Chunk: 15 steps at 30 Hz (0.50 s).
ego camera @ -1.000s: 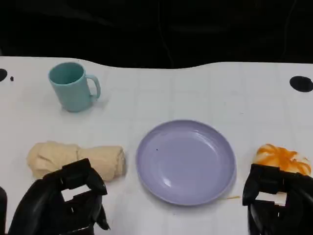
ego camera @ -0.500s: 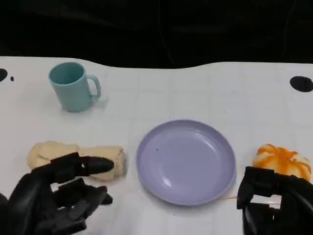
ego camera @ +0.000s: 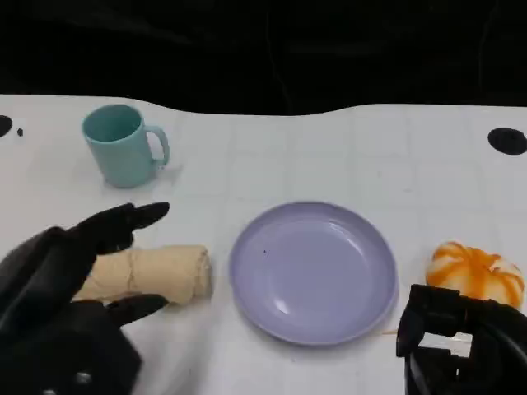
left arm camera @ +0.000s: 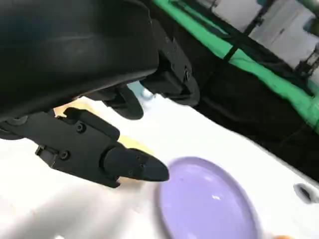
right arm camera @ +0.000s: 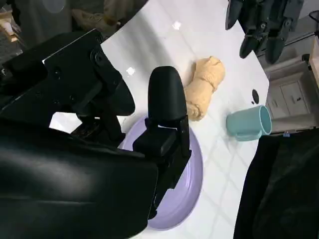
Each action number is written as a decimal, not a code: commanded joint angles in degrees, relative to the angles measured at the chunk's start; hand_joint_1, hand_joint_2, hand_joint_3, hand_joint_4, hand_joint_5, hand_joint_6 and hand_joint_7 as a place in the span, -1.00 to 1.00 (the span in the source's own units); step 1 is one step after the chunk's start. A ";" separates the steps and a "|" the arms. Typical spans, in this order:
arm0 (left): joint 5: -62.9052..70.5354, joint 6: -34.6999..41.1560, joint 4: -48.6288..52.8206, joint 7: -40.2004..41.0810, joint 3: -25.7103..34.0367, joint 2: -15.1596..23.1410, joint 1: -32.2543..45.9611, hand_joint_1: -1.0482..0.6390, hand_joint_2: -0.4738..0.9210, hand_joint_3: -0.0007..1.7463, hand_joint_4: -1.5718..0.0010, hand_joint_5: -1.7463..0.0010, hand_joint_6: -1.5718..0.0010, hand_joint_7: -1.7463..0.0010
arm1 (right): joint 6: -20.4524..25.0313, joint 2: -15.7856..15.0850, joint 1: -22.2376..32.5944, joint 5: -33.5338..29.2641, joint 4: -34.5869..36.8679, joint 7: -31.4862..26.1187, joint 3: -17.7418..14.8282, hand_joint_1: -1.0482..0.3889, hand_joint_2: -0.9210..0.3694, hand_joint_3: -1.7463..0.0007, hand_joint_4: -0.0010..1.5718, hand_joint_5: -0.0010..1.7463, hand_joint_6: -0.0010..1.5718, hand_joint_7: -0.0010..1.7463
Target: Grasp the towel on the left side of the plate with the left hand and place it into the plate.
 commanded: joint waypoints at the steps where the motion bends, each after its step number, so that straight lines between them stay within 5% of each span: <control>1: 15.95 1.25 2.76 -4.83 -6.40 6.06 -4.62 -0.43 1.00 -0.87 0.63 0.66 0.57 1.00 | 0.37 -0.40 -0.14 0.46 -0.87 -0.31 -0.72 0.54 -0.39 -0.62 0.04 1.00 -0.14 0.88; 15: 27.98 1.90 26.29 -7.16 -17.00 0.03 -16.41 -0.39 0.87 -1.00 0.58 0.75 0.60 0.99 | 0.51 -0.60 0.60 1.21 -1.49 -0.33 -1.00 0.54 -0.39 -0.62 0.04 1.00 -0.14 0.88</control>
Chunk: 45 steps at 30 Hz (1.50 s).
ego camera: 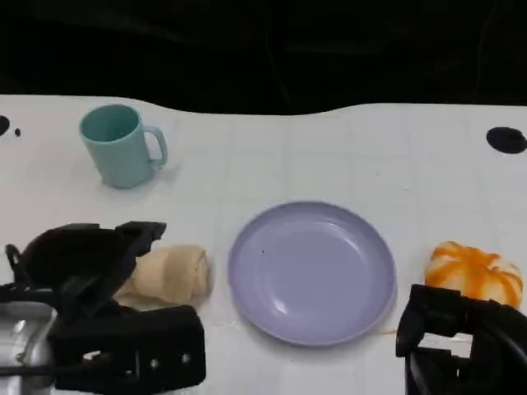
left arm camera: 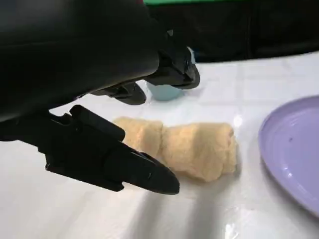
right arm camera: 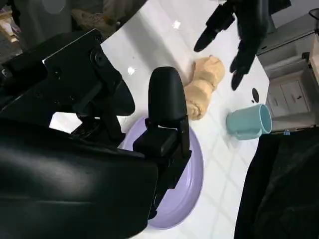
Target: Grasp the towel on the left side of the plate with the left hand and place it into the plate.
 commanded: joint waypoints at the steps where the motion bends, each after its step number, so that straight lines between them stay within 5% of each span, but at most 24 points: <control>1: 1.24 -1.43 10.94 3.05 -2.04 -2.30 -3.47 -0.37 0.87 -1.00 0.57 0.76 0.60 0.99 | 0.22 -0.51 0.34 0.83 -0.71 0.29 -0.95 0.53 -0.39 -0.62 0.04 1.00 -0.14 0.88; 10: 0.27 -5.96 29.03 10.88 -4.33 -5.80 -10.18 -0.29 0.99 -0.97 0.49 0.82 0.57 0.99 | -0.07 -0.55 0.48 0.39 -0.59 0.05 -0.47 0.52 -0.38 -0.61 0.05 1.00 -0.13 0.87; 13: -1.55 -10.24 34.37 17.50 -3.69 -6.40 -10.48 -0.14 1.00 -0.95 0.23 0.76 0.30 0.91 | -0.31 -0.55 0.57 0.07 -0.59 -0.01 -0.15 0.52 -0.38 -0.61 0.04 1.00 -0.13 0.87; 15: -2.52 -13.35 37.45 22.37 -3.43 -6.44 -10.38 -0.05 1.00 -0.89 -0.03 0.45 -0.11 0.87 | 0.07 -0.45 0.46 0.03 -0.95 -0.33 -0.08 0.52 -0.37 -0.61 0.04 1.00 -0.13 0.86; 16: -2.93 -14.63 38.48 24.07 -3.40 -6.35 -10.34 -0.03 1.00 -0.85 -0.04 -0.04 -0.33 0.87 | 0.20 -0.37 0.43 0.03 -1.05 -0.46 -0.07 0.51 -0.37 -0.61 0.04 1.00 -0.13 0.86; 19: -3.53 -18.30 40.88 28.92 -3.30 -5.84 -10.02 -0.02 0.98 -0.87 -0.07 -0.82 -0.59 0.86 | 0.05 -0.41 0.31 -0.06 -0.97 -0.42 0.08 0.52 -0.37 -0.62 0.05 1.00 -0.12 0.86; 23: -3.67 -20.19 42.88 32.67 -3.32 -5.59 -9.96 0.00 0.98 -0.78 -0.10 -0.99 0.00 -0.57 | 0.30 -0.65 0.13 0.20 -0.83 -0.15 -0.13 0.52 -0.37 -0.62 0.05 1.00 -0.12 0.85; 25: -4.14 -21.03 42.98 33.25 -3.11 -5.29 -9.83 0.01 0.98 -0.75 -0.10 -1.00 0.13 -0.89 | 0.10 -0.76 0.15 0.04 -0.81 -0.07 -0.09 0.52 -0.37 -0.62 0.04 1.00 -0.12 0.85; 39: -6.58 -24.65 33.16 33.87 0.91 -2.94 -7.38 -0.01 0.90 -0.63 -0.10 -1.00 0.25 -1.00 | -0.07 -0.23 -0.19 -0.71 -0.67 -1.00 1.22 0.52 -0.36 -0.62 0.04 1.00 -0.12 0.84; 43: -7.34 -24.89 29.04 32.68 2.63 -2.56 -6.74 0.01 0.84 -0.53 -0.10 -1.00 0.13 -0.73 | 0.33 -0.04 -0.56 -0.55 -0.81 -1.37 1.46 0.51 -0.35 -0.62 0.04 1.00 -0.12 0.84; 45: -7.52 -25.53 27.57 32.96 3.29 -2.58 -6.49 0.04 0.63 -0.17 -0.11 -1.00 0.14 -0.82 | 0.47 0.12 -0.63 -0.34 -0.90 -1.59 1.52 0.50 -0.35 -0.62 0.04 1.00 -0.12 0.84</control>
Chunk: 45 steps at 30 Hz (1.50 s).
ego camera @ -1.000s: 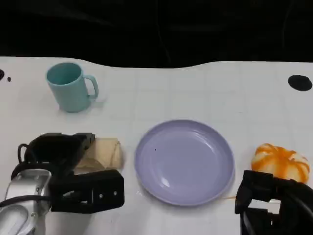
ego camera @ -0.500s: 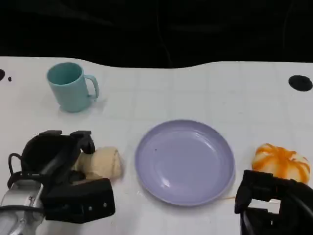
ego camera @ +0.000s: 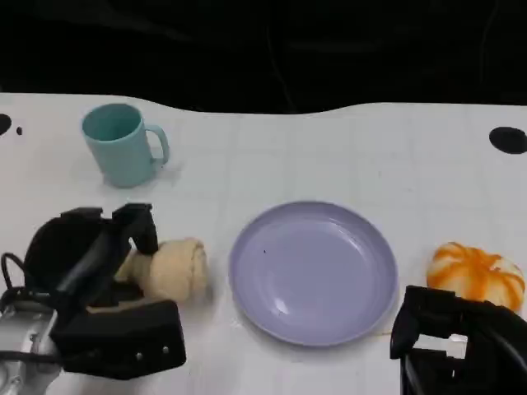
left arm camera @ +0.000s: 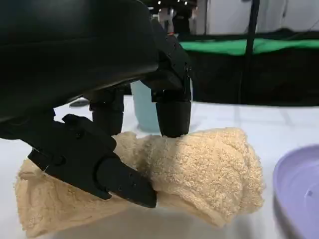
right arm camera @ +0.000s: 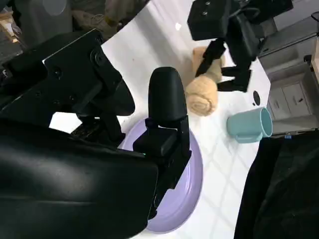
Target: Grasp the towel on the left side of the plate with the left hand and place it into the plate.
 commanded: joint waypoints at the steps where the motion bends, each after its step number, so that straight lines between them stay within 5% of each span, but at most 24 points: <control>1: -1.07 -1.13 -3.57 -0.30 2.04 1.15 1.03 0.04 0.56 -0.02 -0.11 -1.00 0.10 -0.76 | 0.44 0.26 -0.38 0.13 -0.43 -0.70 0.00 0.51 -0.35 -0.63 0.04 1.00 -0.12 0.84; 6: -0.75 -0.67 -7.29 -1.31 2.92 1.47 1.95 0.04 0.36 0.27 -0.11 -1.00 0.02 -0.64 | 0.22 0.49 -0.10 0.36 -0.18 -0.69 0.03 0.49 -0.34 -0.63 0.05 1.00 -0.12 0.85; 23: -1.62 -2.16 -18.46 -6.63 1.77 -3.52 -1.43 -0.01 0.32 0.34 -0.10 -1.00 -0.12 -0.40 | 0.19 0.55 0.33 0.51 -0.47 -0.62 -0.08 0.48 -0.34 -0.62 0.06 1.00 -0.09 0.83; 33: 2.89 1.80 -16.55 -11.06 -5.05 -10.31 -5.92 -0.05 0.30 0.36 -0.12 -1.00 0.15 -0.97 | 0.95 1.10 0.23 0.76 -1.15 -1.24 0.26 0.47 -0.32 -0.64 0.06 1.00 -0.10 0.82; 42: 5.30 5.30 -12.84 -14.15 -9.97 -15.25 -8.43 -0.04 0.48 0.04 -0.10 -1.00 -0.02 -0.52 | 0.22 1.32 0.66 0.45 -1.42 -1.13 0.48 0.47 -0.31 -0.64 0.06 1.00 -0.08 0.82; 45: 3.26 5.72 -12.25 -15.89 -10.34 -16.40 -8.27 -0.03 0.53 0.03 -0.08 -1.00 -0.14 -0.10 | 0.71 1.14 0.56 0.63 -1.75 -1.14 0.42 0.46 -0.30 -0.63 0.05 1.00 -0.08 0.81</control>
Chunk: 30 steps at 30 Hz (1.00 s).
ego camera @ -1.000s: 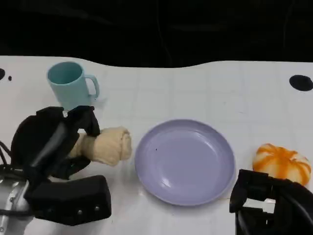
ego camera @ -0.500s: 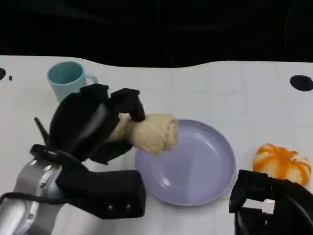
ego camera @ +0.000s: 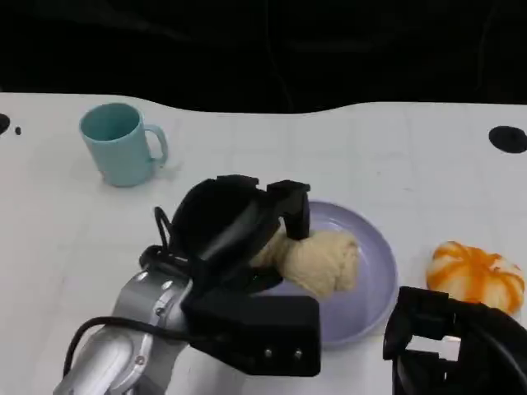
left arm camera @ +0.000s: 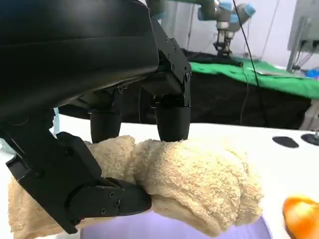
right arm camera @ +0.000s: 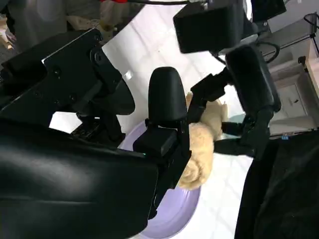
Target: Grasp the towel on the left side of the plate with the left hand and place it into the plate.
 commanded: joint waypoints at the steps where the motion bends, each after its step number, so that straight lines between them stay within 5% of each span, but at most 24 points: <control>1: -2.53 1.08 0.16 -3.97 -0.25 -0.86 -0.65 -0.04 0.62 -0.12 0.04 -0.99 -0.11 0.13 | 0.14 -0.34 0.21 0.33 -0.97 -0.10 -0.44 0.46 -0.30 -0.63 0.05 1.00 -0.08 0.81; 4: -3.67 1.43 -1.38 -9.27 -0.82 0.51 -0.64 -0.11 0.93 -0.65 0.44 -0.79 0.17 0.72 | 0.23 -0.32 0.23 0.33 -1.08 -0.19 -0.50 0.47 -0.30 -0.64 0.06 1.00 -0.07 0.81; 8: -2.81 3.05 -3.07 -12.79 -0.97 1.13 -0.46 -0.35 1.00 -0.76 0.79 0.02 0.53 0.97 | 0.35 -0.47 0.18 0.49 -1.05 -0.04 -0.70 0.47 -0.30 -0.64 0.06 1.00 -0.07 0.81; 10: -2.21 3.82 -4.16 -13.71 -0.85 1.66 -0.29 -0.49 1.00 -0.76 0.92 0.20 0.69 0.99 | 0.31 -0.66 0.15 0.36 -0.94 0.09 -0.65 0.46 -0.29 -0.64 0.06 1.00 -0.07 0.81; 19: -5.74 3.88 -12.33 -15.44 4.62 5.85 4.23 -0.58 1.00 -0.76 0.97 0.18 0.70 0.96 | 0.02 -0.46 0.03 0.06 -0.72 -0.04 -0.24 0.47 -0.29 -0.64 0.06 1.00 -0.07 0.80; 30: -31.61 5.42 -25.75 -19.49 21.27 6.39 19.13 -0.36 1.00 -0.76 0.58 0.10 0.43 0.89 | 0.92 -0.61 -0.56 0.42 -1.09 -0.15 -0.65 0.47 -0.28 -0.65 0.06 1.00 -0.07 0.80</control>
